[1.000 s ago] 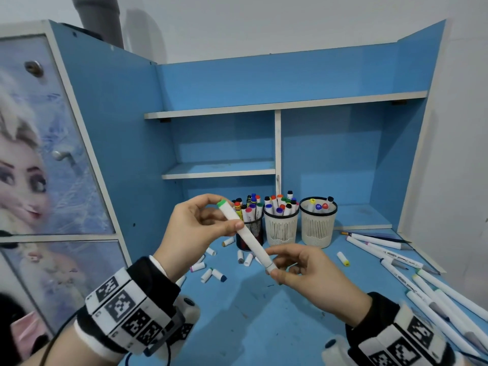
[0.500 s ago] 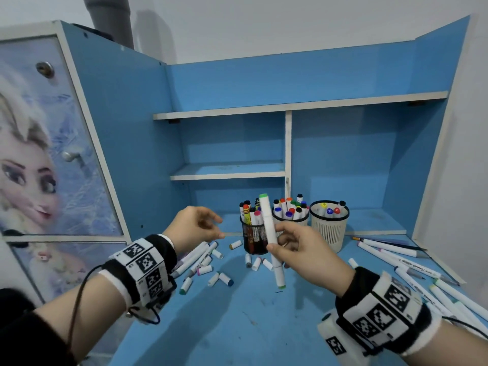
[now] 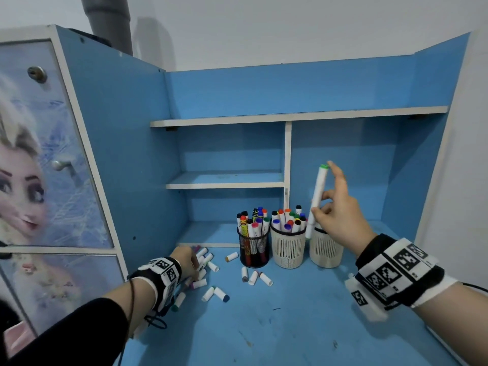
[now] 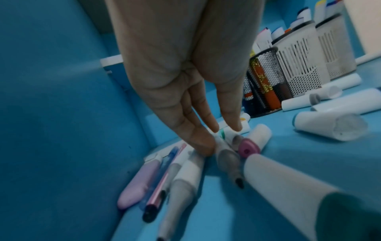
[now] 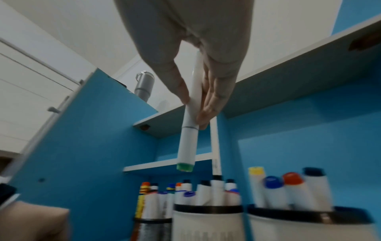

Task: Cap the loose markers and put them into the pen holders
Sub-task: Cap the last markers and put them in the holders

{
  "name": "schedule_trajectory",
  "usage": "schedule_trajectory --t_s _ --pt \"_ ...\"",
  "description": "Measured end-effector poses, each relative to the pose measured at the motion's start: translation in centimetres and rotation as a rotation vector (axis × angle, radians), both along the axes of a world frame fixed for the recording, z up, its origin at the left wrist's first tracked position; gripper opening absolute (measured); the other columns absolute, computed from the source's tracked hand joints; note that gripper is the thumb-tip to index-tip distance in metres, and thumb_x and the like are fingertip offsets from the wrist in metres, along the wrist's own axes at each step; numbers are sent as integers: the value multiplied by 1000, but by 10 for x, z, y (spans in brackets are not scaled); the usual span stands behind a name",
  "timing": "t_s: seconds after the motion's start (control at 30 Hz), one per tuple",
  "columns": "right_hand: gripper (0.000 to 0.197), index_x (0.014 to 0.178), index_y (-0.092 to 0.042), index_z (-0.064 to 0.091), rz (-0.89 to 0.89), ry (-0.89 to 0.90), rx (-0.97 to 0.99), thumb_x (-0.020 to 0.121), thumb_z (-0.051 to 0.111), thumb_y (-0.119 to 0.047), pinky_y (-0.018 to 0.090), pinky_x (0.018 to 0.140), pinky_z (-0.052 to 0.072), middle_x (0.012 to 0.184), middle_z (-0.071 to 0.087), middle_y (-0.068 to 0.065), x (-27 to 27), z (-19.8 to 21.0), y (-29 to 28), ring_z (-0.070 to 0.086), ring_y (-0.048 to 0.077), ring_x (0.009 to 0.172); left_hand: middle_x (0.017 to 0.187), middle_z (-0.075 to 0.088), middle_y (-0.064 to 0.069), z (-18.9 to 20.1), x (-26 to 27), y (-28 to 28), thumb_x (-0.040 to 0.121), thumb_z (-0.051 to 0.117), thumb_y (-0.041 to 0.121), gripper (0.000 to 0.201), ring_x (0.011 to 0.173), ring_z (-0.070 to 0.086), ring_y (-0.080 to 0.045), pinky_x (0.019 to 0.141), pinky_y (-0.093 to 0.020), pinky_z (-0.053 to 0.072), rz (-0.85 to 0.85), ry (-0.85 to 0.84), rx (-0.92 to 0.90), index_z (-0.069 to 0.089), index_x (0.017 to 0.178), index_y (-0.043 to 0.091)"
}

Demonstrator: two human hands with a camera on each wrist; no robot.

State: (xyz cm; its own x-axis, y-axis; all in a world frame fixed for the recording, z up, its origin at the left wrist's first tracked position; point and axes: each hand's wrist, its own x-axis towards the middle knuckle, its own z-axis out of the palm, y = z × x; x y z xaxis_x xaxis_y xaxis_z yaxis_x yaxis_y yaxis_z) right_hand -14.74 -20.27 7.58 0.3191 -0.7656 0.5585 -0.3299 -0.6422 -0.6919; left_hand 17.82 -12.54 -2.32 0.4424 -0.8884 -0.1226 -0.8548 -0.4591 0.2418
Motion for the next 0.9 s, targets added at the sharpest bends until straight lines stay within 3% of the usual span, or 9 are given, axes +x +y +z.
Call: schedule_trajectory --t_s 0.1,0.17,0.23,0.3,0.43,0.5,0.6,0.73,0.9 --pt "103 142 -51 -7 -51 -32 -95 85 57 5 30 59 55 88 55 -1 -11 1 -11 65 25 58 118 64 -1 1 -6 -6 77 71 29 38 110 58 -15 82 -17 41 23 -53 42 66 112 14" --pt "101 144 -49 -5 -67 -17 -134 85 57 6 23 55 54 88 54 -2 -18 0 -18 64 22 57 114 63 -1 3 -9 -10 75 72 33 34 106 58 -15 88 -21 44 24 -91 100 66 103 17" --pt "97 146 -44 2 -84 -16 -154 84 56 8 15 51 51 87 52 -5 -23 -4 -26 64 20 57 108 64 0 3 -12 -15 71 74 36 28 99 59 -15 88 -24 47 14 -132 139 60 91 23" --pt "91 146 -41 9 -113 -18 -164 85 57 7 10 50 49 87 51 -4 -27 -10 -32 64 16 59 107 65 0 3 -14 -19 71 73 38 30 99 60 -16 87 -24 48 -4 -151 176 58 92 24" --pt "82 142 -36 18 -142 -50 -167 85 60 5 11 51 49 90 52 -2 -31 -20 -43 63 9 66 90 64 -1 3 -15 -18 68 72 44 35 96 63 -18 81 -24 48 4 -163 243 47 68 19" --pt "78 141 -33 21 -140 -79 -175 85 59 6 10 51 49 89 52 0 -32 -21 -46 62 10 68 103 67 -7 4 -14 -18 68 73 46 38 104 63 -20 83 -26 49 12 -144 250 53 76 16" --pt "76 140 -32 22 -143 -95 -201 86 58 7 8 52 49 92 53 4 -32 -22 -51 61 11 70 95 62 0 6 -10 -16 71 74 42 34 97 60 -16 86 -26 48 -8 -122 222 57 88 19" --pt "77 128 -46 22 -138 -88 -238 86 57 8 8 54 50 95 52 6 -32 -24 -54 61 17 73 115 65 -3 15 0 -9 74 76 32 40 104 60 -17 83 -21 45 36 -76 40 65 109 16" --pt "73 127 -39 25 -148 -54 -192 85 57 10 13 51 49 95 52 7 -35 -36 -61 61 17 72 95 62 -5 34 4 4 68 82 17 39 85 59 -19 65 -23 48 62 77 -168 61 100 12"
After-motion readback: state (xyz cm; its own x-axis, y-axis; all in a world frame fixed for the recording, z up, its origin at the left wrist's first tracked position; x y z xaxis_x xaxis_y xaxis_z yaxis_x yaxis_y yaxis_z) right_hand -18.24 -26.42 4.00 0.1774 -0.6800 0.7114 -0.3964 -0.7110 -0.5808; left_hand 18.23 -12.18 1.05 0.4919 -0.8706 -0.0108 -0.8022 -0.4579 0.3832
